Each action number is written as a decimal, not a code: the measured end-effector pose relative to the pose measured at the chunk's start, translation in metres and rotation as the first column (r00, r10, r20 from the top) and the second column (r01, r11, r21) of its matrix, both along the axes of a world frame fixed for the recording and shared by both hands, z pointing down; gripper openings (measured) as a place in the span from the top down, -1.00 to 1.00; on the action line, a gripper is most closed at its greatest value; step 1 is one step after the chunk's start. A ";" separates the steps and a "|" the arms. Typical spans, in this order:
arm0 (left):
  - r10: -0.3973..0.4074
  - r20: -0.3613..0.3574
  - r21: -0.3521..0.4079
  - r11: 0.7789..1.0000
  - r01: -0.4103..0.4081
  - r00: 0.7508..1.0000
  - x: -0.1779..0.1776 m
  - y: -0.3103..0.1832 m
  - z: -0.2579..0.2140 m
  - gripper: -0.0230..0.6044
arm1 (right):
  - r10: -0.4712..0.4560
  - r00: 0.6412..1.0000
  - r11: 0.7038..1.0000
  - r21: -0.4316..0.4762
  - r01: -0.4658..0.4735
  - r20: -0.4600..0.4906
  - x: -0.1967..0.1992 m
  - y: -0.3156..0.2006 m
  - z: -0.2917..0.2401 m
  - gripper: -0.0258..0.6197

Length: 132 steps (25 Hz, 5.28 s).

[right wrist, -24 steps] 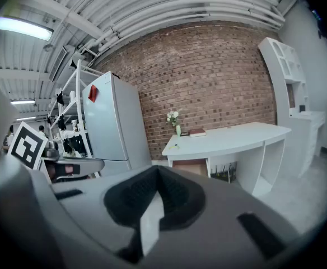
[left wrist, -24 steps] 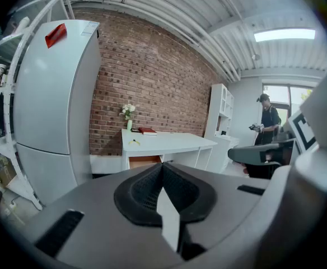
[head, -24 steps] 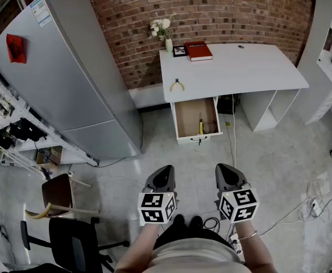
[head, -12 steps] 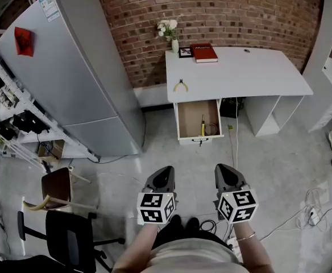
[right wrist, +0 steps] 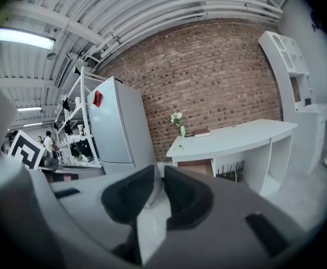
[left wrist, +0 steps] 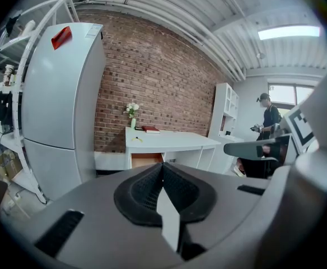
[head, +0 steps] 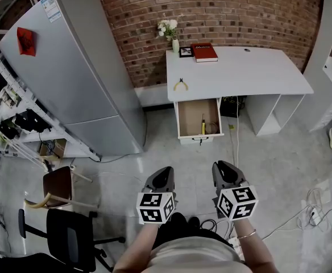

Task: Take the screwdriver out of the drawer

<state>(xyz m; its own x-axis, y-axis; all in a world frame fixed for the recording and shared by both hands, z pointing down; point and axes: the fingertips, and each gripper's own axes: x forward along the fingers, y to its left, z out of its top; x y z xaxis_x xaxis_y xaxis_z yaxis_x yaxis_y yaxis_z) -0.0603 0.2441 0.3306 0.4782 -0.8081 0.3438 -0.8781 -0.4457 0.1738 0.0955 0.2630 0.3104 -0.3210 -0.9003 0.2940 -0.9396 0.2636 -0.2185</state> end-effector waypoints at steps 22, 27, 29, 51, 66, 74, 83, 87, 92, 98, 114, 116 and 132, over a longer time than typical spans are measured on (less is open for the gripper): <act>0.016 -0.003 -0.070 0.997 -0.016 1.000 -0.005 -0.091 0.029 0.95 | 0.076 0.997 0.991 -0.111 -0.073 0.018 0.005 -0.088 0.029 0.57; 0.031 -0.006 -0.080 0.996 -0.031 1.000 -0.009 -0.158 0.033 0.95 | 0.101 0.994 0.986 -0.139 -0.096 0.032 0.003 -0.147 0.034 0.57; 0.037 -0.016 -0.087 0.995 -0.038 0.999 -0.011 -0.184 0.035 0.95 | 0.109 0.994 0.983 -0.148 -0.104 0.027 0.001 -0.173 0.037 0.57; 0.168 -0.045 -0.191 0.966 -0.174 0.985 0.009 -0.319 0.078 0.95 | 0.236 0.971 0.928 -0.306 -0.215 0.035 -0.004 -0.291 0.096 0.57; 0.196 -0.003 -0.248 0.950 -0.191 0.981 0.045 -0.332 0.138 0.95 | 0.209 0.978 0.903 -0.389 -0.181 0.029 0.018 -0.331 0.180 0.57; 0.189 0.005 -0.255 0.950 -0.181 0.982 0.060 -0.342 0.173 0.95 | 0.187 0.982 0.885 -0.435 -0.167 0.004 0.030 -0.357 0.229 0.57; 0.173 0.007 -0.275 0.947 -0.164 0.985 0.064 -0.355 0.205 0.95 | 0.166 0.985 0.862 -0.478 -0.170 -0.050 0.044 -0.386 0.281 0.57; 0.165 0.007 -0.275 0.949 -0.156 0.986 0.066 -0.358 0.216 0.95 | 0.144 0.985 0.856 -0.487 -0.171 -0.093 0.048 -0.405 0.300 0.57; 0.147 0.005 -0.286 0.948 -0.140 0.989 0.066 -0.362 0.226 0.95 | 0.137 0.981 0.841 -0.508 -0.189 -0.137 0.055 -0.426 0.323 0.57; 0.115 0.003 -0.299 0.948 -0.109 0.993 0.058 -0.371 0.234 0.95 | 0.105 0.976 0.811 -0.552 -0.196 -0.192 0.062 -0.438 0.351 0.57; 0.048 -0.011 -0.322 0.945 -0.049 0.999 0.044 -0.383 0.249 0.95 | 0.094 0.966 0.722 -0.651 -0.233 -0.241 0.073 -0.458 0.412 0.57; 0.037 -0.027 -0.336 0.941 -0.044 0.999 0.043 -0.383 0.251 0.95 | 0.119 0.965 0.710 -0.659 -0.248 -0.235 0.076 -0.460 0.416 0.57; 0.014 -0.014 -0.342 0.940 -0.017 1.000 0.040 -0.396 0.256 0.95 | 0.073 0.948 0.676 -0.684 -0.275 -0.309 0.091 -0.458 0.450 0.57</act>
<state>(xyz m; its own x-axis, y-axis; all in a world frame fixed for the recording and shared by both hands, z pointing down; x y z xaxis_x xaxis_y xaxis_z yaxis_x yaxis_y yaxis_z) -0.0199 -0.1515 0.5865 0.4950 -0.6352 0.5929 -0.8688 -0.3712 0.3277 0.1860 -0.1949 0.7601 -0.0102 -0.4165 0.9091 -0.9982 -0.0501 -0.0342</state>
